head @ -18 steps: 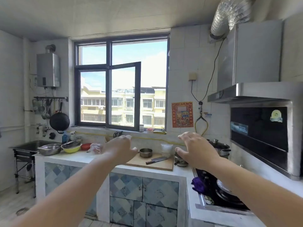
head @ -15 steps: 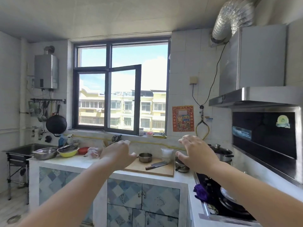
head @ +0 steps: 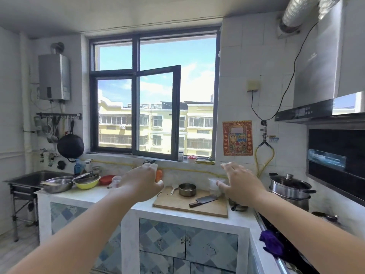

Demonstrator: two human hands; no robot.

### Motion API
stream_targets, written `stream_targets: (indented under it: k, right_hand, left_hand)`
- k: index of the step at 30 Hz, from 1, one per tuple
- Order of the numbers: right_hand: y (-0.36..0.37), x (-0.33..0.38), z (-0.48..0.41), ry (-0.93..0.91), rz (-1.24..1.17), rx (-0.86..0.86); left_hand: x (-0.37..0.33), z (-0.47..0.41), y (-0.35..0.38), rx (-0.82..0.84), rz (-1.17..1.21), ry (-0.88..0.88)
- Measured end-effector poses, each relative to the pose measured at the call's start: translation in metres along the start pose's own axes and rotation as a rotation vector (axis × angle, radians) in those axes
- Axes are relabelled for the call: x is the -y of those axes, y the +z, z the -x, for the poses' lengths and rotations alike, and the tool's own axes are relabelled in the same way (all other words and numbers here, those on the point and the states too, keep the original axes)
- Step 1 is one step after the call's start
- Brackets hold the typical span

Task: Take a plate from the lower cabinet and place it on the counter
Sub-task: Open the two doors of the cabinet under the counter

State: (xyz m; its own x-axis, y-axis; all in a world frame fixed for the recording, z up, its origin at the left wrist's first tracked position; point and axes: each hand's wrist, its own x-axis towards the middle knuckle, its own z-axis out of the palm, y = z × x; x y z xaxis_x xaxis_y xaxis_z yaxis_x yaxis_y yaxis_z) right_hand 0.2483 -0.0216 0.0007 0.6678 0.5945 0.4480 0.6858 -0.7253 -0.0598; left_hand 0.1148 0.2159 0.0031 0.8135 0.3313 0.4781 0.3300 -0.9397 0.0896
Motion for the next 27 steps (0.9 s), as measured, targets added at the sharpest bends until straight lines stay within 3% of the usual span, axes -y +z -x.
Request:
stream_targets:
  k: [10,27]
  right_hand:
    - [0.067,-0.015,-0.089,0.003,-0.009,0.038]
    - [0.141,-0.095,-0.303,0.002,-0.005,-0.002]
  left_hand:
    - [0.034,-0.085,0.062,0.014,0.044,0.017]
    - [0.047,-0.314,0.167,-0.013,0.007,0.009]
